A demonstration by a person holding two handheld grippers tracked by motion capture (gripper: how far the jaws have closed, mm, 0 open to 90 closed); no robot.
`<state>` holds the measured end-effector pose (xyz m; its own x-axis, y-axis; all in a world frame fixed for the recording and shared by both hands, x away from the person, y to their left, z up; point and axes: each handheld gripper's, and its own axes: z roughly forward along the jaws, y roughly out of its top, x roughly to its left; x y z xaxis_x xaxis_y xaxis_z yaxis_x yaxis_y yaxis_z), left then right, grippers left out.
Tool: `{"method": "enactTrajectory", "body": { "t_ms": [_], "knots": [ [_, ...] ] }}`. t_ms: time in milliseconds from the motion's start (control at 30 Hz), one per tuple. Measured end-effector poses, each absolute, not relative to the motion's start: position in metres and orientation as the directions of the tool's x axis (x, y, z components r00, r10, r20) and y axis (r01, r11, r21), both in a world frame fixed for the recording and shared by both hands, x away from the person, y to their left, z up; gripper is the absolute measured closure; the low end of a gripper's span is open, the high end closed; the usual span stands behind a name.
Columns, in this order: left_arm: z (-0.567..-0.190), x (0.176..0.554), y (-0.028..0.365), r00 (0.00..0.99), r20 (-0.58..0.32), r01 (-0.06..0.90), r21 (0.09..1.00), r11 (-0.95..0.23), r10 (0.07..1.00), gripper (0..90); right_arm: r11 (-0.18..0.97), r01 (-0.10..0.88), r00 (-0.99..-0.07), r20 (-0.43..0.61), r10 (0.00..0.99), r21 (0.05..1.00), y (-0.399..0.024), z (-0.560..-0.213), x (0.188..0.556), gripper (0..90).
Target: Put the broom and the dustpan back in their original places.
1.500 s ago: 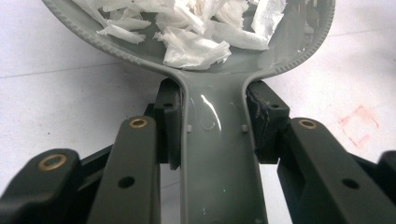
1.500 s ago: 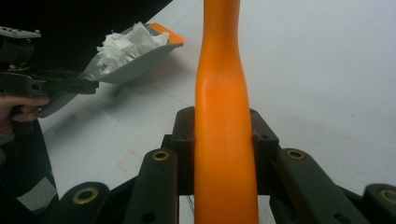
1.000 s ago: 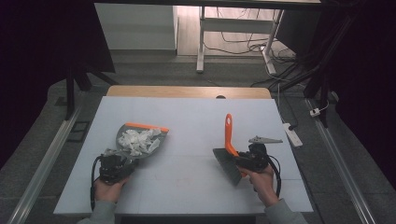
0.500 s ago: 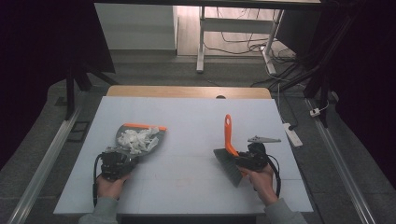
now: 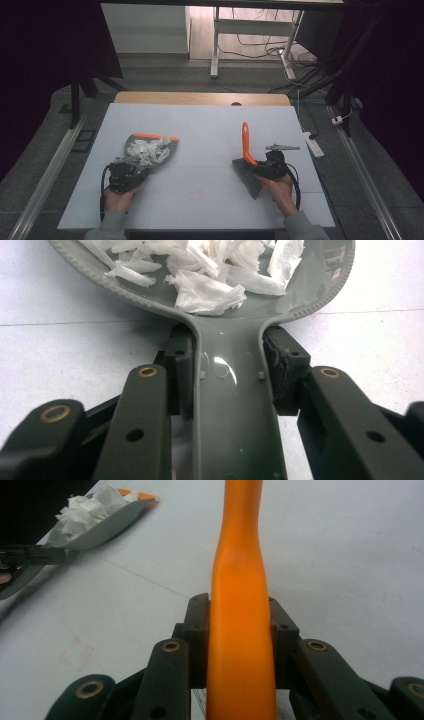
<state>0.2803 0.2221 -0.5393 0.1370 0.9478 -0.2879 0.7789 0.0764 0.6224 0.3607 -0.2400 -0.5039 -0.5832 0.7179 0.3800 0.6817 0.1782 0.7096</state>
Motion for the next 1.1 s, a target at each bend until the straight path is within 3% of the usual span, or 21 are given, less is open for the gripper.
{"method": "enactTrajectory", "body": {
  "t_ms": [467,833,1100],
  "knots": [
    [-0.539,0.28,0.221,0.141,-0.289,0.777,0.625,0.075,0.947,60.4,0.198,0.709,-0.55,0.354,0.756,0.676,-0.25,-0.51,0.374,65.6],
    [-0.538,0.28,0.221,0.148,-0.294,0.776,0.626,0.073,0.944,57.9,0.229,0.718,-0.537,0.313,0.784,0.657,-0.252,-0.513,0.381,57.0],
    [-0.536,0.28,0.222,0.157,-0.289,0.766,0.639,0.068,0.944,39.1,0.272,0.724,-0.515,0.233,0.825,0.634,-0.251,-0.515,0.384,47.1]
  ]
}}
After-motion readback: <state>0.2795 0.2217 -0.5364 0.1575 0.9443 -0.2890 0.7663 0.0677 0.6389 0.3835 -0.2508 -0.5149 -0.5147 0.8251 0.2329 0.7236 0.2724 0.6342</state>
